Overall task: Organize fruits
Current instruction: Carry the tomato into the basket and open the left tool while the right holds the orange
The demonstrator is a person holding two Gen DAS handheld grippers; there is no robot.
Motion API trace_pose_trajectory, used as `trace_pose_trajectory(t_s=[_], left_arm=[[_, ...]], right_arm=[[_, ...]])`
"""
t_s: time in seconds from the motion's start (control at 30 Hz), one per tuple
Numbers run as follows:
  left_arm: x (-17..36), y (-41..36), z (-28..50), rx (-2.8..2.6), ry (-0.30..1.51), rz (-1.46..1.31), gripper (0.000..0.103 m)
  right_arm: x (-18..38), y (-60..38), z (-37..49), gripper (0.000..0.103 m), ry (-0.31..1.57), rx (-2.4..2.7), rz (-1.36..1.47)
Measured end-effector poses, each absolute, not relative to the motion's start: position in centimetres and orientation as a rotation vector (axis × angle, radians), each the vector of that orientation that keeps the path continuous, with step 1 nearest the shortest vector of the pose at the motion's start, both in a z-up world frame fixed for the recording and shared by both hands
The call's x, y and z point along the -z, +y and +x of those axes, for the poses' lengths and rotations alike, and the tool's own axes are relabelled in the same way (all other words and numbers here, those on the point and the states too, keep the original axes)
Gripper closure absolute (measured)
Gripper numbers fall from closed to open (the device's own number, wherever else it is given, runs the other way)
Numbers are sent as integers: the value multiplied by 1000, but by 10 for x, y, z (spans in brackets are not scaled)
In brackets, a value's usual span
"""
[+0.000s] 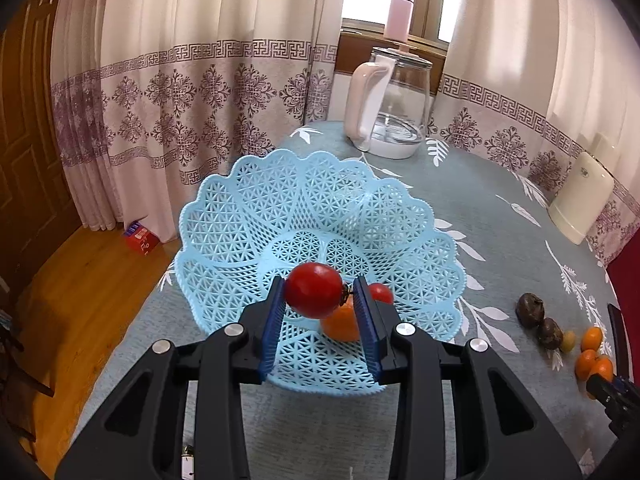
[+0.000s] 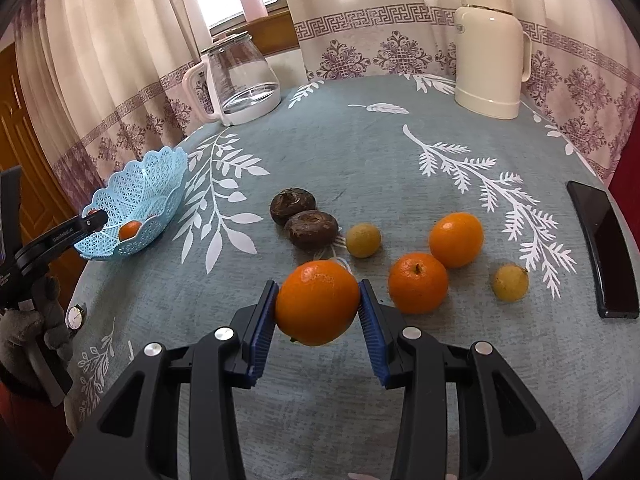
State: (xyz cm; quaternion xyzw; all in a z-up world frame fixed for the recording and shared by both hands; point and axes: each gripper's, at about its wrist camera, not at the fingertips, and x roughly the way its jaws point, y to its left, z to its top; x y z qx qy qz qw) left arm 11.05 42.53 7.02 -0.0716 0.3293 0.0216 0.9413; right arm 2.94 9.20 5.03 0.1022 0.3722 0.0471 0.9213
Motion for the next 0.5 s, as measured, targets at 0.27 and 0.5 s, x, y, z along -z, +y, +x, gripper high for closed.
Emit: trace_pose_trajectory(t_s=[0.27, 0.5], left_arm=[[-74, 438, 108, -82, 643, -179, 40], [-80, 451, 106, -128, 628, -177, 34]], right_arm=[[-51, 101, 34, 62, 771, -110, 195], [-61, 120, 44, 62, 755, -150, 159]])
